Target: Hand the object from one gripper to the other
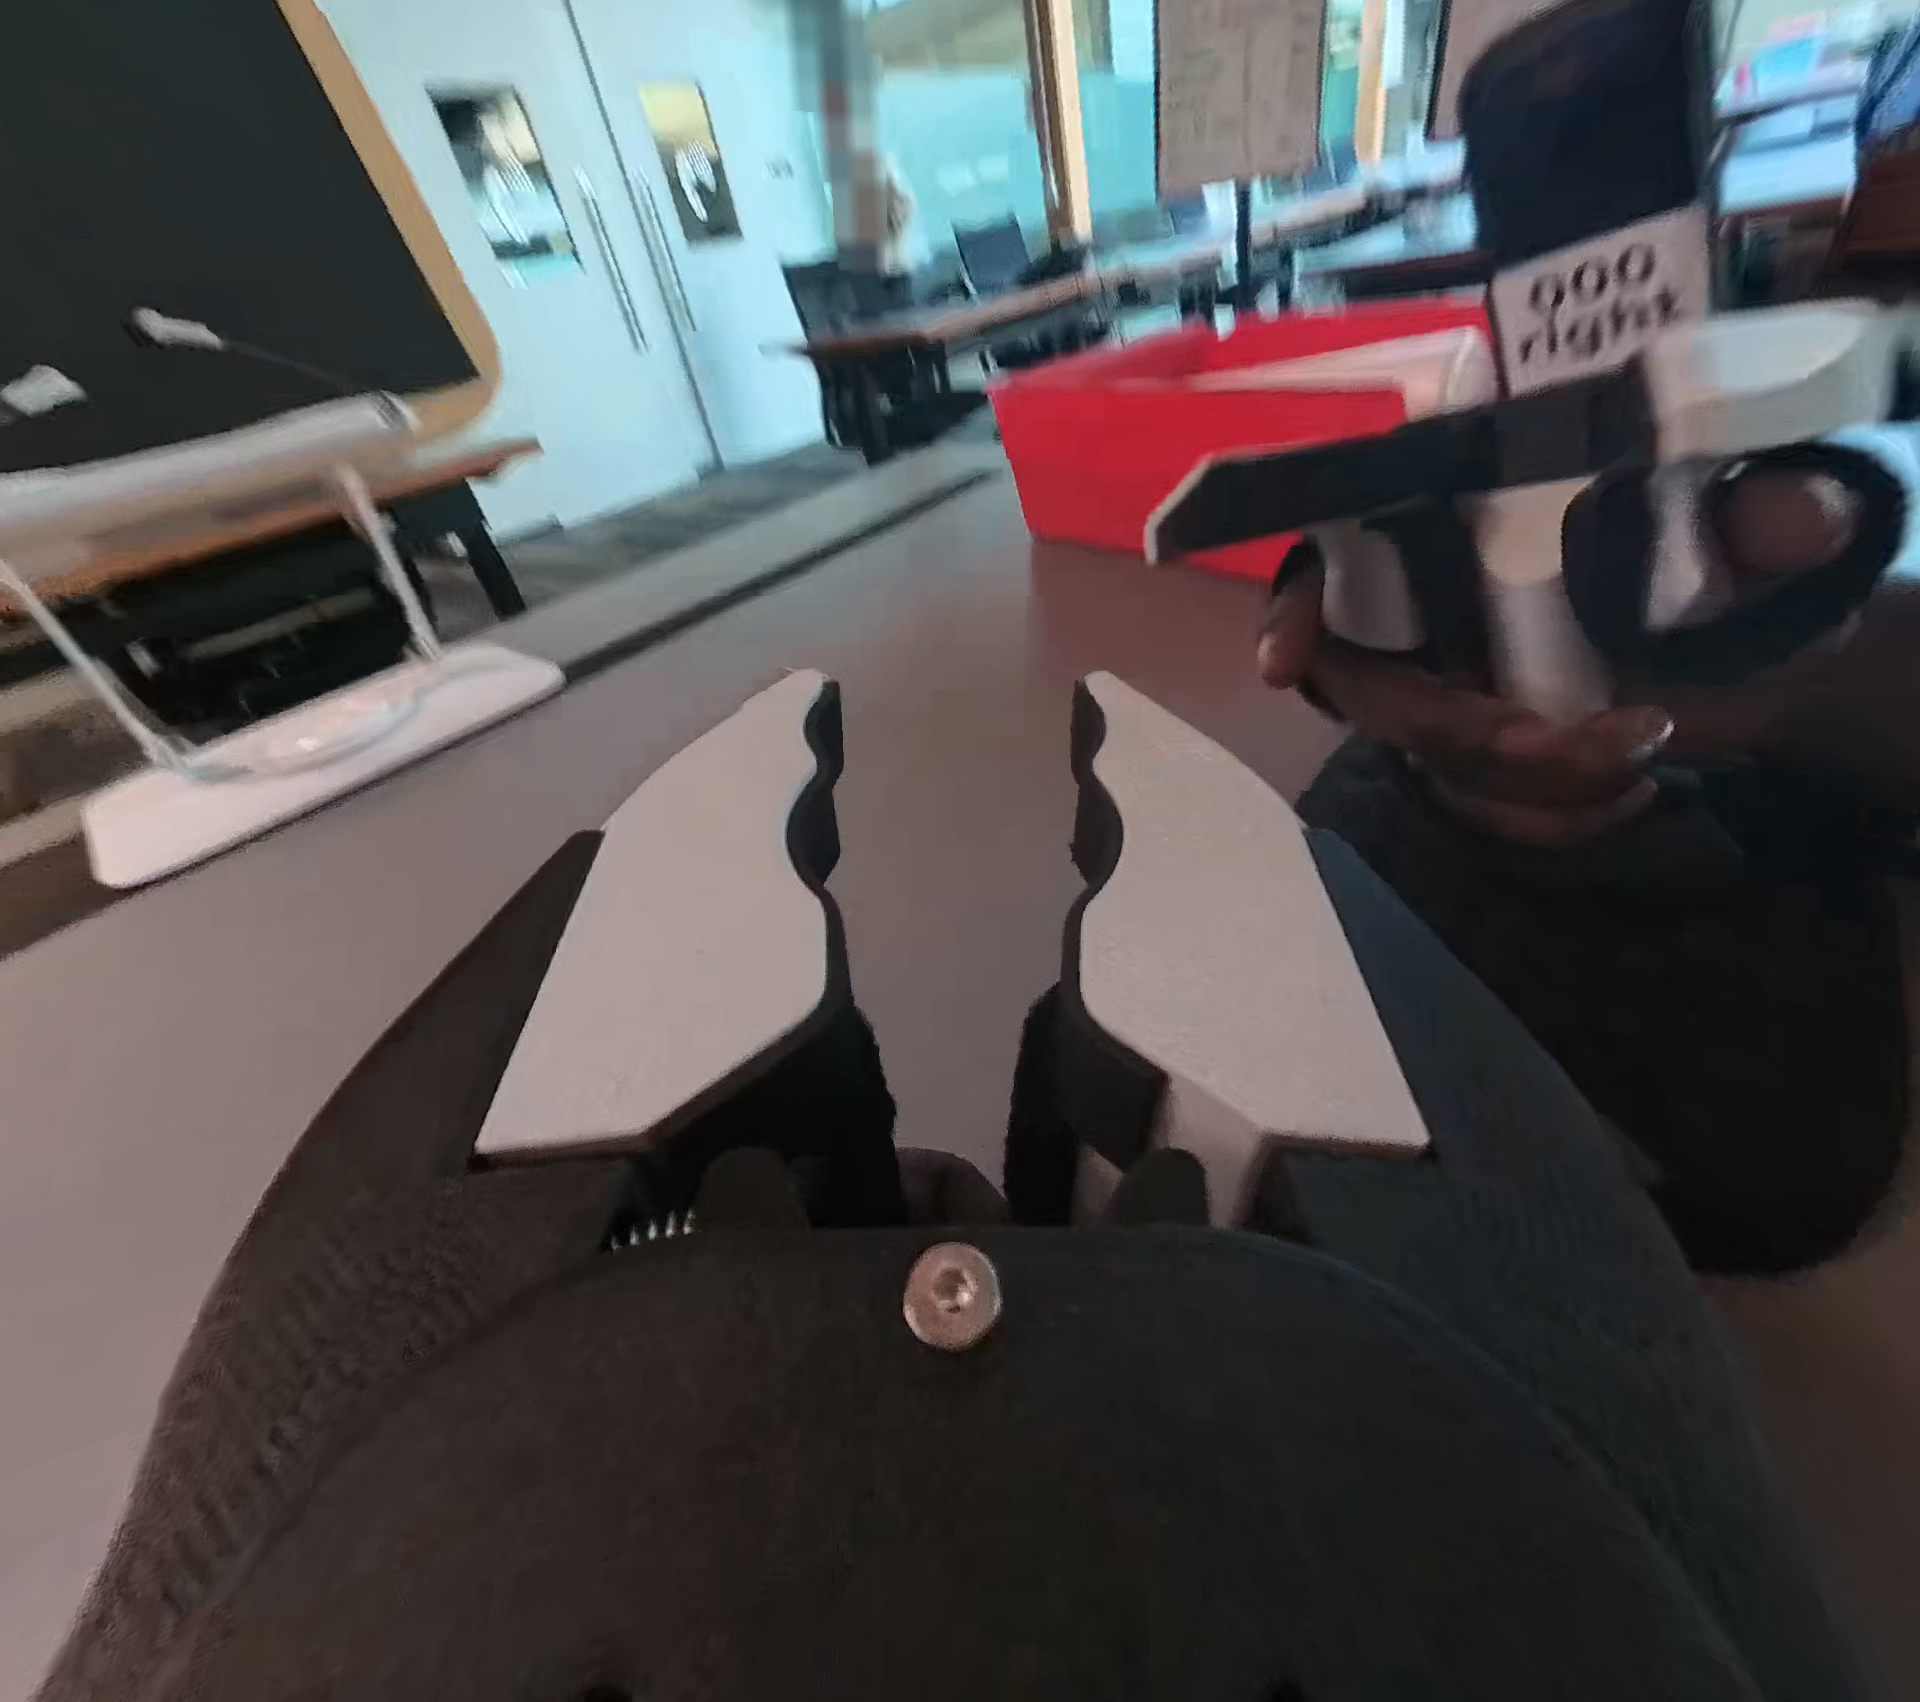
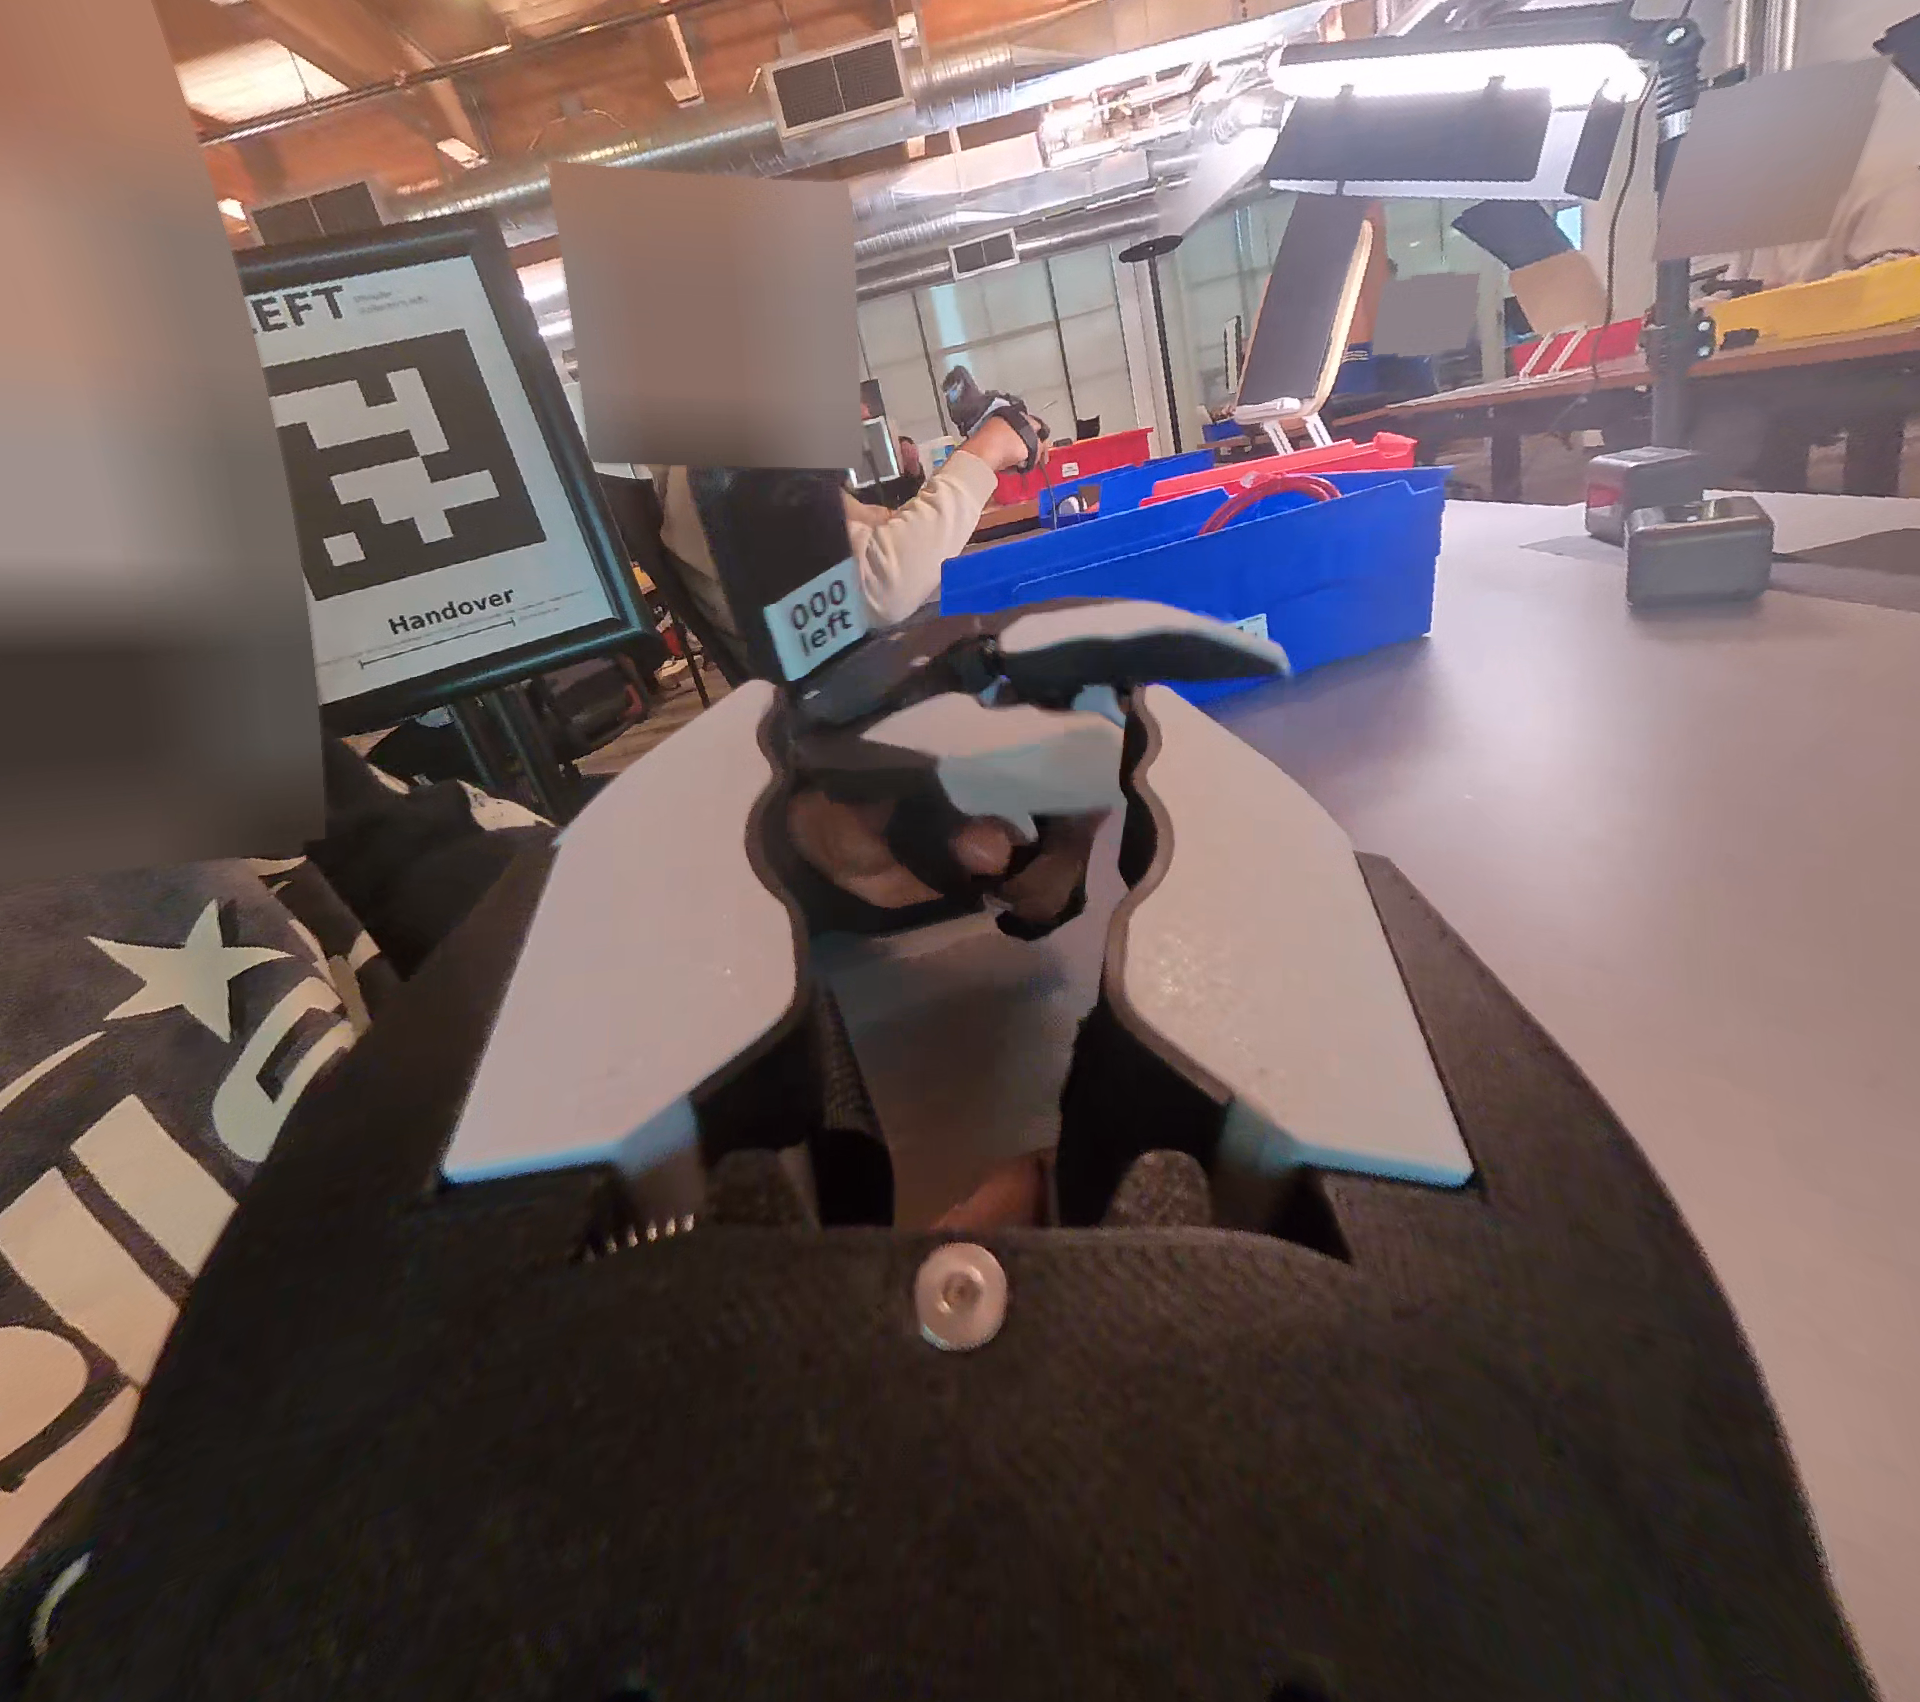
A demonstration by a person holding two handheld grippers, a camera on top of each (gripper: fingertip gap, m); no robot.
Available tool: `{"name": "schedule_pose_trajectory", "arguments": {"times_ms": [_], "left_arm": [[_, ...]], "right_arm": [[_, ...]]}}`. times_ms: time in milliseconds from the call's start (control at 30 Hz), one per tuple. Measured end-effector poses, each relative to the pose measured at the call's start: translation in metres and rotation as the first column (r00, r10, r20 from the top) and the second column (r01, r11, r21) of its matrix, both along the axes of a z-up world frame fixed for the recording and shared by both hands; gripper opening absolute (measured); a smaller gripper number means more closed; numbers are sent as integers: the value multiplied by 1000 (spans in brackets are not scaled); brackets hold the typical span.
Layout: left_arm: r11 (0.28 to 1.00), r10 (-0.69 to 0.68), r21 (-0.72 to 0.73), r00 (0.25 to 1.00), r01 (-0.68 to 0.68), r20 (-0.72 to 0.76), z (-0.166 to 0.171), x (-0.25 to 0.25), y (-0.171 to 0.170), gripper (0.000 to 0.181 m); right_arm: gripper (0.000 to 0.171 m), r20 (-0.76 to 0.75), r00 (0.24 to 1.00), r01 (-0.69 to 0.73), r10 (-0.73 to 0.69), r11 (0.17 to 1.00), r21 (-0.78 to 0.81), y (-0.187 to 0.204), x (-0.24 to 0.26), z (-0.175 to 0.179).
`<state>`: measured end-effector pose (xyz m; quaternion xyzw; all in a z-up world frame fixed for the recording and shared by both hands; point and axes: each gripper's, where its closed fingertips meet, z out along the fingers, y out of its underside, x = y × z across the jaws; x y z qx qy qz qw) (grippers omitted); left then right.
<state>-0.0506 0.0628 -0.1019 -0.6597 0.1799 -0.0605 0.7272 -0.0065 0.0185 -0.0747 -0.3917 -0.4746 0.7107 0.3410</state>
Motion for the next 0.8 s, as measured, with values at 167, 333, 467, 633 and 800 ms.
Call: {"name": "schedule_pose_trajectory", "arguments": {"times_ms": [167,333,467,633,800], "left_arm": [[961,-33,276,984,-17,175,48,-9,-56,42],[956,115,250,980,-154,163,40,-25,-104,41],[947,178,238,968,-217,175,37,-20,-156,40],[930,264,232,958,-284,115,30,-4,-218,38],[920,336,204,942,-334,24,17,-2,-252,36]], "right_arm": [[61,18,1000,4,-4,1000,-11,1,-3,-1],[64,-4,1000,17,-18,1000,-23,3,1,1],[77,-103,990,106,-101,993,44,1,13,7],[73,-460,814,464,-354,873,150,-2,57,29],[79,-505,760,555,-409,813,177,-5,69,28]]}}
